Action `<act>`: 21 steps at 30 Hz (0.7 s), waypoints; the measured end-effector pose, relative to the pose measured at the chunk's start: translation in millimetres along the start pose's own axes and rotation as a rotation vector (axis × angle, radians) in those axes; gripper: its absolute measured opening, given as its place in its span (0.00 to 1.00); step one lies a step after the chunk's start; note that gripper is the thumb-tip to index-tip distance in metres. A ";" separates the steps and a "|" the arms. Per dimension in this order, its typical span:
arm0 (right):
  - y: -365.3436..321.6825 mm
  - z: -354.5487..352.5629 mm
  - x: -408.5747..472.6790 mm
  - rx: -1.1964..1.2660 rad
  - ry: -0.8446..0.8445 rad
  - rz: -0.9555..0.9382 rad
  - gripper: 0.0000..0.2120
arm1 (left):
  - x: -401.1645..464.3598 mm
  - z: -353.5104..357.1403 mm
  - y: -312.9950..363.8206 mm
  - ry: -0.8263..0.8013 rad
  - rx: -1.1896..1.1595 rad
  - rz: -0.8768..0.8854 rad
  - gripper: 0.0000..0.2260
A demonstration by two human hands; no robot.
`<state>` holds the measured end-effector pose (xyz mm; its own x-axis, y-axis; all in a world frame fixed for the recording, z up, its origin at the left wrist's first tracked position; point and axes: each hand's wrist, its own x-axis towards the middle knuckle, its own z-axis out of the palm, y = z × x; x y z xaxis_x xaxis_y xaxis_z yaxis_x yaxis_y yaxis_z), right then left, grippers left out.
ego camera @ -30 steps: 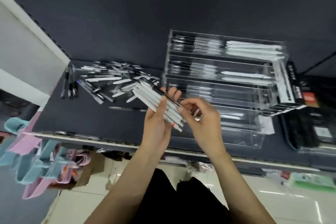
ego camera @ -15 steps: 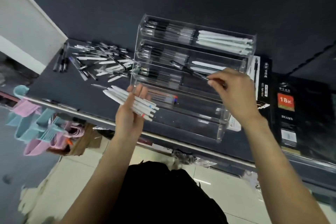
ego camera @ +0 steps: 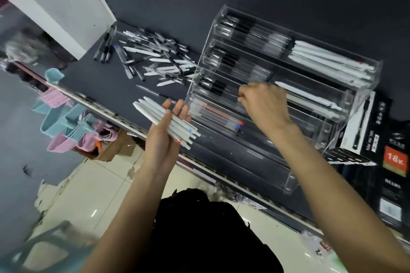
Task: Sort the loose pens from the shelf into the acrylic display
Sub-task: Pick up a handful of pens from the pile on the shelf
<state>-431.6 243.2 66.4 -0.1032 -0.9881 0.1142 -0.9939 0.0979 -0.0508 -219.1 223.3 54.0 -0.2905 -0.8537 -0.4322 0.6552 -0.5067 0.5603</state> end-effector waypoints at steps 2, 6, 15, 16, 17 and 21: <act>-2.1 -0.1 0.5 -0.055 -0.001 -0.013 0.08 | 0.1 5.0 -1.8 0.005 -0.007 -0.017 0.09; -4.4 -1.1 -2.8 -0.052 0.045 -0.007 0.09 | 1.5 14.7 -5.6 0.016 0.023 -0.044 0.14; -39.2 -29.3 -56.7 0.666 -0.006 0.180 0.09 | -10.7 48.2 -32.3 -0.158 0.168 -0.109 0.15; -36.3 -27.7 -60.8 0.683 0.012 0.215 0.09 | -13.2 52.3 -36.9 -0.189 0.187 -0.119 0.14; -32.0 -27.1 -64.7 0.709 0.031 0.242 0.08 | -14.6 55.0 -41.4 -0.215 0.198 -0.134 0.14; -11.7 -34.6 -79.8 0.731 0.018 0.295 0.05 | -19.8 66.0 -57.5 -0.309 0.241 -0.208 0.15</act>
<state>-413.1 325.0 92.2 -0.3653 -0.9308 0.0102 -0.6483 0.2465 -0.7203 -297.1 261.4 76.9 -0.6184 -0.7075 -0.3421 0.3896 -0.6540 0.6484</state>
